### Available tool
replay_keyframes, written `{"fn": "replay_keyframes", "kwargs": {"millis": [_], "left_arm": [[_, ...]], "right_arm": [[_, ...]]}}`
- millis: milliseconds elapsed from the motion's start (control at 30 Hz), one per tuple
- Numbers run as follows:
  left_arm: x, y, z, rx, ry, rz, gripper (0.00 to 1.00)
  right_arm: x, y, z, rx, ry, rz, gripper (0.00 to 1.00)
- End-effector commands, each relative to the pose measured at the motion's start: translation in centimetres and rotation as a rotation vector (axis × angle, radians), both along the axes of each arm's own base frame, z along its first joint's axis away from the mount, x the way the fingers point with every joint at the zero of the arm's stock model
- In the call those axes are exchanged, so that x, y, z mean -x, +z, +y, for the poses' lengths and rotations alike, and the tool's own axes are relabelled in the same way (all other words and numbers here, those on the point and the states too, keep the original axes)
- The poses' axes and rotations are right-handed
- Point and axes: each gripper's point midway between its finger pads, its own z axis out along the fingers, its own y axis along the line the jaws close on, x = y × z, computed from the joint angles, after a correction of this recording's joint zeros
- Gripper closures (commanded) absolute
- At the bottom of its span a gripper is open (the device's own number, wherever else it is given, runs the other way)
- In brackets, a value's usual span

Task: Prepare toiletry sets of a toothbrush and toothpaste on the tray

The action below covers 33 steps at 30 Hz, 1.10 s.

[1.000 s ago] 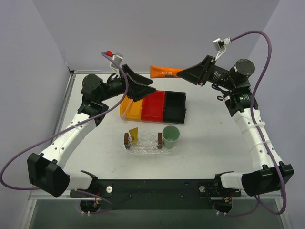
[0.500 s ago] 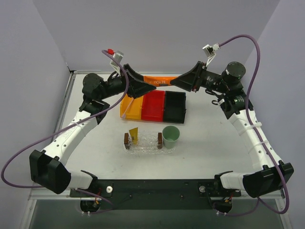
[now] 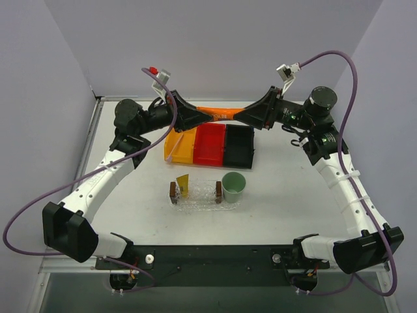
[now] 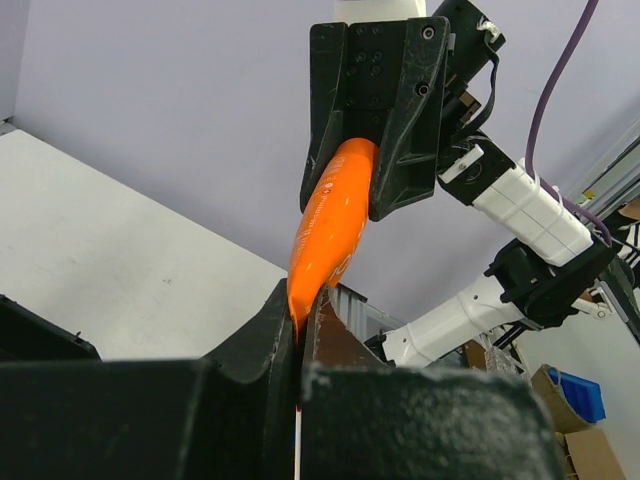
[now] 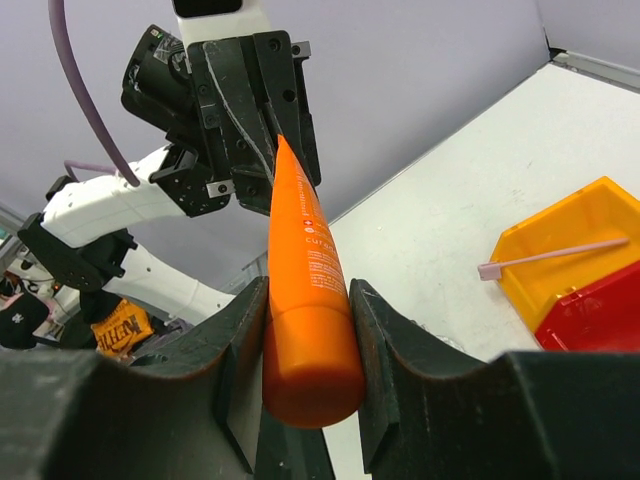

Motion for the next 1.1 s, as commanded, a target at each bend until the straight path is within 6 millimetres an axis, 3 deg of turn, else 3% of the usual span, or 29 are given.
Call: {"fn": "replay_keyframes", "kwargs": {"millis": [0, 133, 267, 400, 467, 633, 700, 833, 967, 1067], "left_arm": [[1.2, 3.2, 0.4, 0.041, -0.010, -0.130, 1.00], [1.2, 2.7, 0.5, 0.016, 0.007, -0.150, 1.00], [0.8, 1.5, 1.0, -0.051, 0.037, -0.151, 1.00], [1.1, 0.8, 1.9, -0.165, 0.066, -0.213, 1.00], [1.0, -0.5, 2.6, -0.247, 0.083, -0.235, 1.00], [1.5, -1.8, 4.7, -0.403, 0.142, -0.343, 1.00], [1.6, -3.6, 5.7, -0.498, 0.161, -0.290, 1.00], [1.8, -6.1, 8.1, -0.727, 0.167, -0.351, 1.00], [0.8, -8.8, 10.2, -0.930, 0.191, -0.349, 1.00], [0.7, -10.6, 10.7, -1.076, 0.181, -0.375, 1.00]], "right_arm": [[0.7, 0.6, -0.1, 0.030, -0.016, -0.108, 1.00], [0.8, -0.6, -0.1, 0.077, -0.020, -0.110, 0.93], [0.9, -1.3, -0.6, 0.121, -0.043, -0.131, 0.67], [0.9, -1.9, -1.4, 0.173, -0.090, -0.158, 0.54], [0.7, -2.4, -2.1, 0.208, -0.128, -0.172, 0.48], [0.4, -3.0, -3.8, 0.236, -0.186, -0.174, 0.45], [0.0, -3.2, -4.7, 0.241, -0.208, -0.169, 0.45], [0.0, -4.2, -5.8, 0.276, -0.230, -0.146, 0.44], [0.0, -5.7, -6.3, 0.315, -0.247, -0.128, 0.44], [-0.1, -7.0, -6.6, 0.338, -0.254, -0.112, 0.44]]}}
